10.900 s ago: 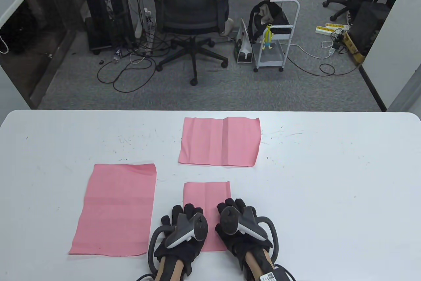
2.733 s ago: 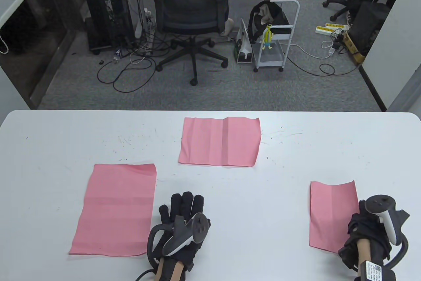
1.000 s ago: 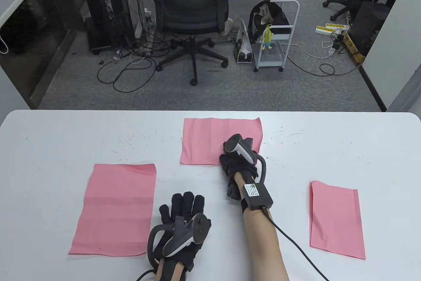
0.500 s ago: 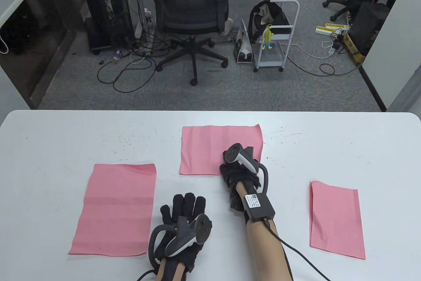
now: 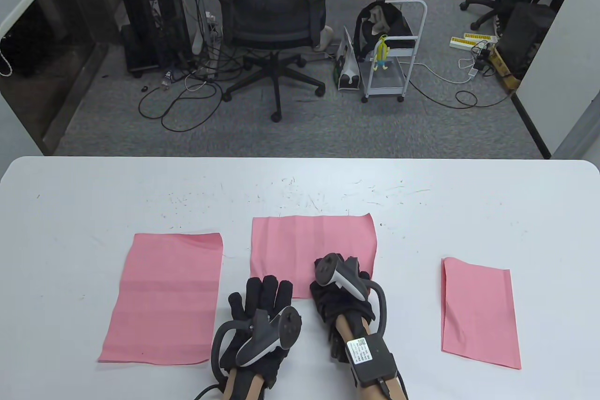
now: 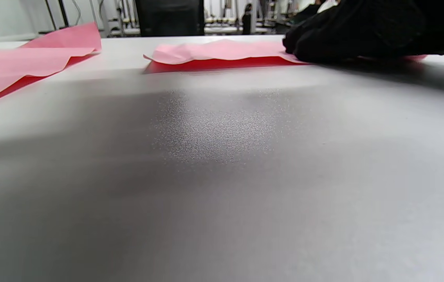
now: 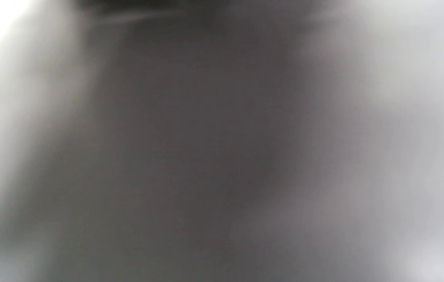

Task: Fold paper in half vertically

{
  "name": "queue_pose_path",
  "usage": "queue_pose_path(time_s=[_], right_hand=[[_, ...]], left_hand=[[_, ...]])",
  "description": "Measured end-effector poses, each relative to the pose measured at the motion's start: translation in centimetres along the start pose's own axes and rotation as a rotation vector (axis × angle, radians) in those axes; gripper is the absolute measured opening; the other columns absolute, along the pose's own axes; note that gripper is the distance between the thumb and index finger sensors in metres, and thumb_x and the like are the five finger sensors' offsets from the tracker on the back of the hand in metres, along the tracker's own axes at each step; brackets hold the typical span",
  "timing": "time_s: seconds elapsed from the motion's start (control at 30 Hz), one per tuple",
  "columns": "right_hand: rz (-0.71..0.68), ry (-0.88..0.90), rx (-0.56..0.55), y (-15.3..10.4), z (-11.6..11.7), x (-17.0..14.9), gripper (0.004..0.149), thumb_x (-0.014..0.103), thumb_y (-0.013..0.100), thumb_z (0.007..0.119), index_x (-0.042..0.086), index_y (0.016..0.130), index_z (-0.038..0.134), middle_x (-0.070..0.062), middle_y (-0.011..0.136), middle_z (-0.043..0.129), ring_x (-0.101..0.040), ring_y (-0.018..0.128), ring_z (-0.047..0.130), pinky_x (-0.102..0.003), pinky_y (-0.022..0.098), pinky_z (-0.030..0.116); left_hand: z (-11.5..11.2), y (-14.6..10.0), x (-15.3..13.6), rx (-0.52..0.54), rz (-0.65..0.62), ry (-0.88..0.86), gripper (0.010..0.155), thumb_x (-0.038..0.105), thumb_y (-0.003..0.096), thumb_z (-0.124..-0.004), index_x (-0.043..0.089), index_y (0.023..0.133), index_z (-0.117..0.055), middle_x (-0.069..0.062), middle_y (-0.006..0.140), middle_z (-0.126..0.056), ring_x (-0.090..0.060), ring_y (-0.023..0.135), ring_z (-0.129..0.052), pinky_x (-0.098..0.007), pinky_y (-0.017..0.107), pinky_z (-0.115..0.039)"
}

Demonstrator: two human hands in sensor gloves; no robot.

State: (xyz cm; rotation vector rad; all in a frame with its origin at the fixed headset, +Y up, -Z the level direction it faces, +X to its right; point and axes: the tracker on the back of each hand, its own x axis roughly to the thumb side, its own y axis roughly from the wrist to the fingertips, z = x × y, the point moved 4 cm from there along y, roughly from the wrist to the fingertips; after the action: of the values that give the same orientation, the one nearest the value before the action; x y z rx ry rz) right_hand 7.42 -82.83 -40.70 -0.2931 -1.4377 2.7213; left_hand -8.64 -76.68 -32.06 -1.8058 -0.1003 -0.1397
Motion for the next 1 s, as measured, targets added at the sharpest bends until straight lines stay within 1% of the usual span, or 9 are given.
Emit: queue_pose_path(time_s=[0.33,0.5,0.67,0.73,0.87,1.0], right_hand=[[0.02,-0.018,0.024,-4.8,3.1,-0.8,0.061,0.056,0.047,0.051,0.048,0.1,0.021,0.006,0.113,0.009,-0.032,0.105,0.009,-0.057,0.075,0.02],[0.025,-0.059,0.056,-7.8,4.9,-1.1,0.064,0.056,0.047,0.051,0.047,0.1,0.017,0.005,0.113,0.006,-0.033,0.105,0.007,-0.057,0.075,0.023],[0.016,-0.12,0.089,-10.3,6.2,-1.4,0.066,0.056,0.047,0.052,0.046,0.1,0.015,0.002,0.112,0.005,-0.036,0.104,0.009,-0.059,0.074,0.028],[0.007,-0.123,0.09,-10.7,6.6,-1.6,0.066,0.056,0.047,0.052,0.045,0.1,0.014,0.002,0.112,0.006,-0.036,0.104,0.009,-0.059,0.074,0.028],[0.004,-0.123,0.087,-10.6,6.7,-1.6,0.066,0.056,0.047,0.051,0.045,0.1,0.014,0.002,0.112,0.002,-0.037,0.104,0.008,-0.06,0.074,0.027],[-0.006,-0.124,0.079,-10.7,6.8,-1.6,0.066,0.057,0.047,0.05,0.045,0.1,0.013,0.001,0.112,0.002,-0.037,0.104,0.008,-0.06,0.073,0.026]], left_hand=[[0.0,0.0,-0.7,-0.002,-0.008,-0.071,0.077,0.06,0.0565,-0.039,0.027,0.12,-0.009,-0.011,0.128,-0.008,-0.046,0.117,-0.013,-0.074,0.079,-0.024],[-0.7,0.2,-0.6,-0.037,-0.015,-0.076,0.077,0.06,0.0565,-0.039,0.027,0.12,-0.009,-0.011,0.129,-0.008,-0.045,0.118,-0.013,-0.074,0.079,-0.024],[-1.4,0.5,-0.3,-0.077,-0.027,-0.074,0.077,0.06,0.0567,-0.039,0.027,0.12,-0.009,-0.011,0.129,-0.008,-0.045,0.118,-0.013,-0.074,0.079,-0.024],[-1.9,0.7,-0.2,-0.106,-0.031,-0.065,0.077,0.06,0.0569,-0.039,0.028,0.12,-0.01,-0.01,0.128,-0.008,-0.045,0.118,-0.012,-0.074,0.08,-0.024],[-3.1,1.1,0.1,-0.184,-0.052,-0.035,0.077,0.06,0.0574,-0.04,0.027,0.12,-0.008,-0.01,0.128,-0.006,-0.045,0.117,-0.011,-0.073,0.08,-0.024],[-3.8,1.3,0.1,-0.229,-0.058,-0.039,0.077,0.06,0.0575,-0.04,0.027,0.119,-0.007,-0.01,0.127,-0.004,-0.045,0.117,-0.01,-0.073,0.08,-0.024]])
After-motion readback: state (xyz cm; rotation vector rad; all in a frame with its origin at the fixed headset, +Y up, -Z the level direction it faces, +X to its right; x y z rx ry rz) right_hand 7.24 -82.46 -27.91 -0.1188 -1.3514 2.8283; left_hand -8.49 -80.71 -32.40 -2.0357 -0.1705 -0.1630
